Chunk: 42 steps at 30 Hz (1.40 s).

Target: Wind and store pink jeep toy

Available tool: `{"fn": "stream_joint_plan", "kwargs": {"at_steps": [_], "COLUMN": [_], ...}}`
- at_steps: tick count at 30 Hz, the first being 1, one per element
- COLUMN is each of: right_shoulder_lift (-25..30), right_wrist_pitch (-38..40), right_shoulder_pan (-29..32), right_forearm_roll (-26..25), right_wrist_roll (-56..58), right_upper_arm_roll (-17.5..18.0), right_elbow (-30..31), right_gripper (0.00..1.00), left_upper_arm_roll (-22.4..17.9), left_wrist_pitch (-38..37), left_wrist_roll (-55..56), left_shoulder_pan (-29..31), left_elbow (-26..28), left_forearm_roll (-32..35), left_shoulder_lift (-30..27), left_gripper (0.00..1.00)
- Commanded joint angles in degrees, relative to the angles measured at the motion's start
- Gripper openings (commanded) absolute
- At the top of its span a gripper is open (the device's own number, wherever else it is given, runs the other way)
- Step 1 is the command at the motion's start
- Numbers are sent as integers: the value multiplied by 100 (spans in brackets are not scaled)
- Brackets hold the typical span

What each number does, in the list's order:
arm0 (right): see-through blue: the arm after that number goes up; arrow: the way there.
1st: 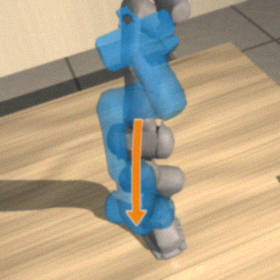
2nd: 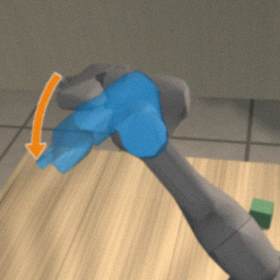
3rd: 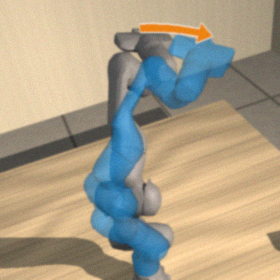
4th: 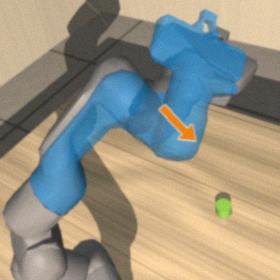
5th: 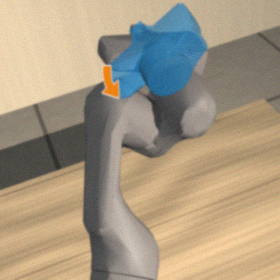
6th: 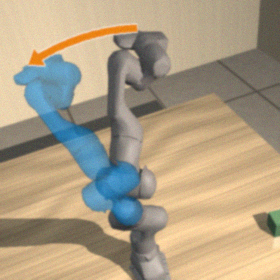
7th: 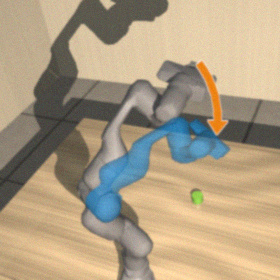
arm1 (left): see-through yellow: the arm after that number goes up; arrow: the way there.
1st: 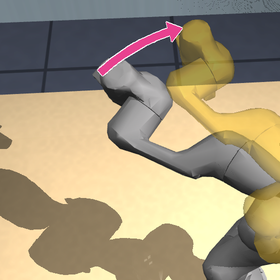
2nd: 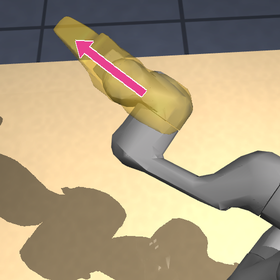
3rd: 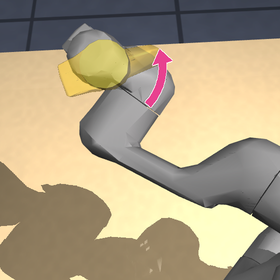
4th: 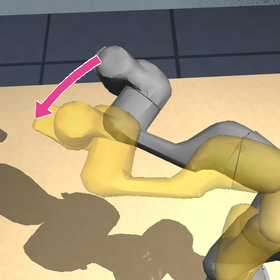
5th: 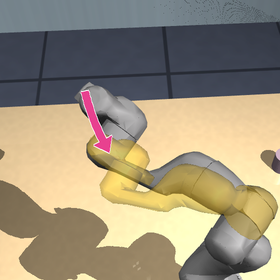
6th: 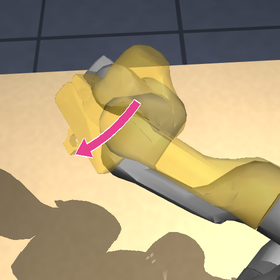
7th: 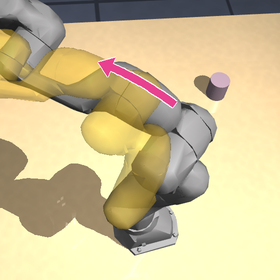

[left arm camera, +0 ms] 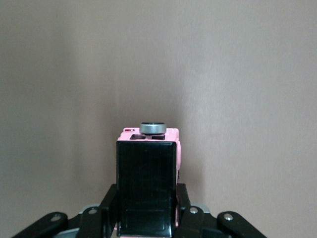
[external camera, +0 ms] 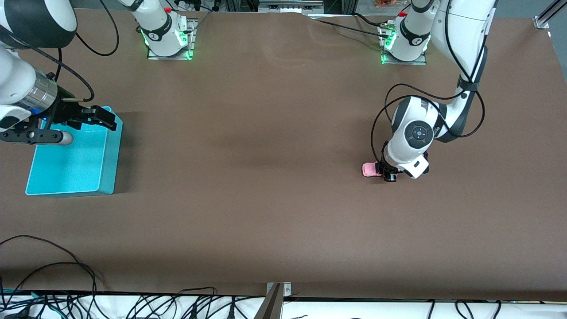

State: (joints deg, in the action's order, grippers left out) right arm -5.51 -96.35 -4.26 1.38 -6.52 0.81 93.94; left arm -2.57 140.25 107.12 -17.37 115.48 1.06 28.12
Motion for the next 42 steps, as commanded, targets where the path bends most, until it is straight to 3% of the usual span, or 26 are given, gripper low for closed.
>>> {"fn": "stream_joint_plan", "kwargs": {"at_steps": [1,33,40,42], "right_shoulder_lift": [-64,-108,-108,-108], "right_wrist_pitch": [116,116,116,116], "right_shoulder_pan": [13,21,21,13], "right_forearm_roll": [-24,-41,-33,-33], "right_wrist_roll": [28,19,19,19], "right_upper_arm_roll": [7,7,7,7], "right_elbow": [-148,-157,-157,-157], "right_gripper": [100,100,100,100], "left_upper_arm_roll": [2,-7,-7,-7], "left_wrist_pitch": [249,389,398,398], "left_wrist_roll": [-367,-2292,-2292,-2292], "left_shoulder_pan": [304,2211,2343,2352], "left_elbow": [141,177,150,150], "left_forearm_roll": [158,694,887,887], "left_shoulder_lift": [142,194,229,221], "left_gripper": [15,18,27,41]}}
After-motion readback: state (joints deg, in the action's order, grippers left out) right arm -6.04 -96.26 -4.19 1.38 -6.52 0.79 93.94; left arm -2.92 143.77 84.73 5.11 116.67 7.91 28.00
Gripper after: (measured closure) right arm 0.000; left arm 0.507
